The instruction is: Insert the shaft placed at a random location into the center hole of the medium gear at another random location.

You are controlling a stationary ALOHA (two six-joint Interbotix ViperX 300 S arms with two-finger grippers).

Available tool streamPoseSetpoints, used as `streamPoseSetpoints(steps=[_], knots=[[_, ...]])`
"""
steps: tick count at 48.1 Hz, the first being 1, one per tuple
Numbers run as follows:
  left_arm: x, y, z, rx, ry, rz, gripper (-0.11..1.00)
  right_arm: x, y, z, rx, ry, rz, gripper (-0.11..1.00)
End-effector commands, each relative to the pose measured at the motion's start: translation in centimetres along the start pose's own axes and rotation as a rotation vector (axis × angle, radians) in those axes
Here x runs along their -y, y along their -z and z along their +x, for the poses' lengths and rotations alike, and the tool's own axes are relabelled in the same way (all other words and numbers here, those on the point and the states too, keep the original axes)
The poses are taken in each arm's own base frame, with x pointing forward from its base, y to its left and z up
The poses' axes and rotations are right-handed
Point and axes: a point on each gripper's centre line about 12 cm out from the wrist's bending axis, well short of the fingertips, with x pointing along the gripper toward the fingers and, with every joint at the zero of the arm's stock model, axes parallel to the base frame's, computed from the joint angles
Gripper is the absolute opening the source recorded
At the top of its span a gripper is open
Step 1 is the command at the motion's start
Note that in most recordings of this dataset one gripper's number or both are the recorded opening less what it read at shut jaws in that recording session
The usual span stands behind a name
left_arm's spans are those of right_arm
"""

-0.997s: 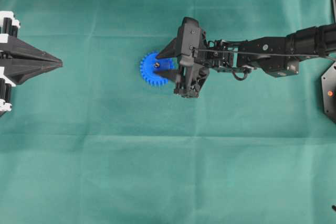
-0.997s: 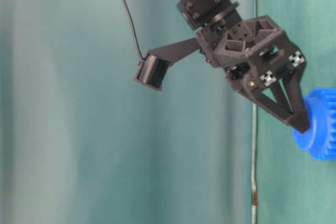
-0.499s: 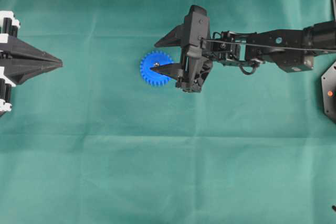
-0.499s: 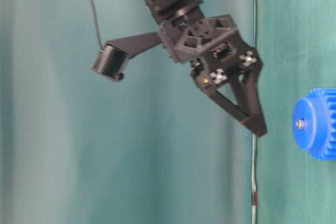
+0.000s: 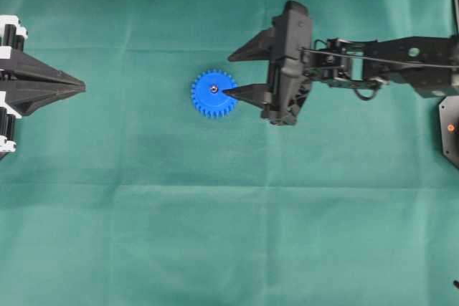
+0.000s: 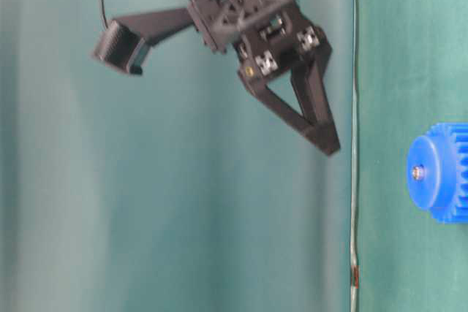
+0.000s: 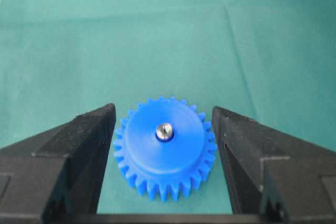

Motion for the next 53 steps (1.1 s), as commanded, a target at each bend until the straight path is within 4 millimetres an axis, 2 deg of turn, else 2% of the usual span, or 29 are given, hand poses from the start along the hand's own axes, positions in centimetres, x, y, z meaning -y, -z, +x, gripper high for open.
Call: streamPoseSetpoints(steps=[1, 24, 53], knots=[[-0.1, -0.9, 0.2, 0.023, -0.003, 0.000, 0.00, -0.1, -1.1, -1.3, 0.040, -0.002, 0.001, 0.74], [-0.1, -0.9, 0.2, 0.021, -0.003, 0.000, 0.00, 0.0, 1.3, -4.4, 0.014, -0.001, 0.010, 0.74], [-0.1, -0.8, 0.2, 0.017, -0.003, 0.000, 0.00, 0.0, 1.4, -4.6, 0.012, -0.001, 0.010, 0.74]])
